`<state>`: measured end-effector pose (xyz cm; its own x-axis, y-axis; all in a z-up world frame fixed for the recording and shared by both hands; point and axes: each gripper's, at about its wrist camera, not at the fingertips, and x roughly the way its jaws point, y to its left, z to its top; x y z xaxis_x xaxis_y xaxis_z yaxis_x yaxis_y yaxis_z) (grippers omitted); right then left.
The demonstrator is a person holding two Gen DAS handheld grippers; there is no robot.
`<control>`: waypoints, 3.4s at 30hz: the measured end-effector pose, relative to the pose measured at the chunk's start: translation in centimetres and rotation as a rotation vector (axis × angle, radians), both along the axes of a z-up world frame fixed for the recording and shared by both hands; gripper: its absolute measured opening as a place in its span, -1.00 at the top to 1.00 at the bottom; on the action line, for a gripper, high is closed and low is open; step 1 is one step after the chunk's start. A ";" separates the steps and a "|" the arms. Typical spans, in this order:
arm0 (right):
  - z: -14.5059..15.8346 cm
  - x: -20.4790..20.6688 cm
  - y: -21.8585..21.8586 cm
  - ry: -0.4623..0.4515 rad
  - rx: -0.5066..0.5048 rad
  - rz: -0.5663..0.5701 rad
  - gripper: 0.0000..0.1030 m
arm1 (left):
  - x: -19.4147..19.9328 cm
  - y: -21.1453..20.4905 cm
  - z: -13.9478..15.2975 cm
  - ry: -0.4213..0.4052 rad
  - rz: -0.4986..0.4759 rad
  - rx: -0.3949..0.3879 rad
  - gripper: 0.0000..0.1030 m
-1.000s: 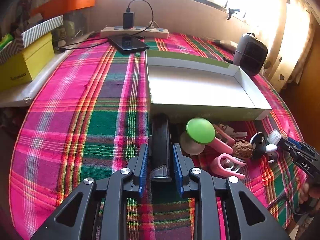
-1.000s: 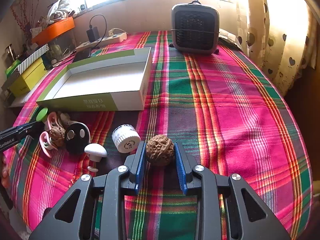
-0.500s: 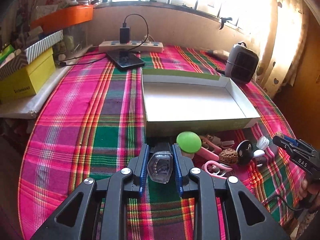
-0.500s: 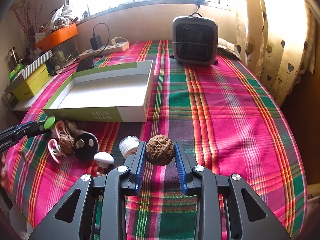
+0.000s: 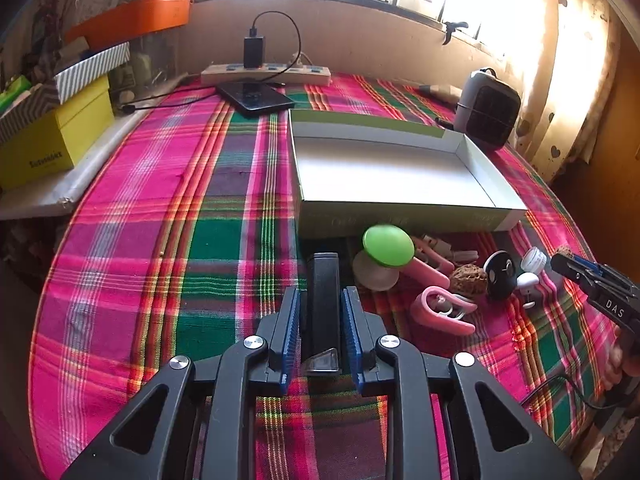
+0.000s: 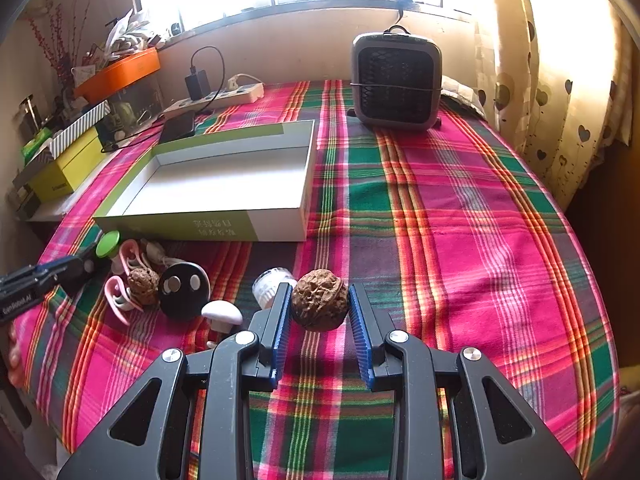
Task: Organize objects
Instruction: 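Lift the flashlight and walnut and carry both over the box, then release the flashlight with the left tool while the right tool releases the walnut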
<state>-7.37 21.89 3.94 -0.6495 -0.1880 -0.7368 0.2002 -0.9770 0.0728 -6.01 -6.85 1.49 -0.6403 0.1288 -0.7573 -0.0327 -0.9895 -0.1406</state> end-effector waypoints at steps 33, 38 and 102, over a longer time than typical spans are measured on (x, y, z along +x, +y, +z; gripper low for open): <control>-1.0 0.1 -0.3 -0.025 -0.012 0.005 0.42 | -0.6 1.1 -1.3 -0.016 -0.008 -0.060 0.58; -0.8 0.2 -0.2 -0.020 -0.010 0.003 0.42 | -0.5 1.1 -1.1 -0.017 -0.018 -0.057 0.58; 0.5 -16.7 -7.2 -0.115 0.037 0.158 0.42 | -17.8 2.6 1.3 -0.049 -0.061 -0.078 0.58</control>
<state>-24.03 14.69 4.41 -0.5247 -0.2522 -0.8131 0.3440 -0.9365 0.0684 -23.81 -4.22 2.77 -0.5953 0.1057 -0.7965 -0.0878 -0.9939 -0.0663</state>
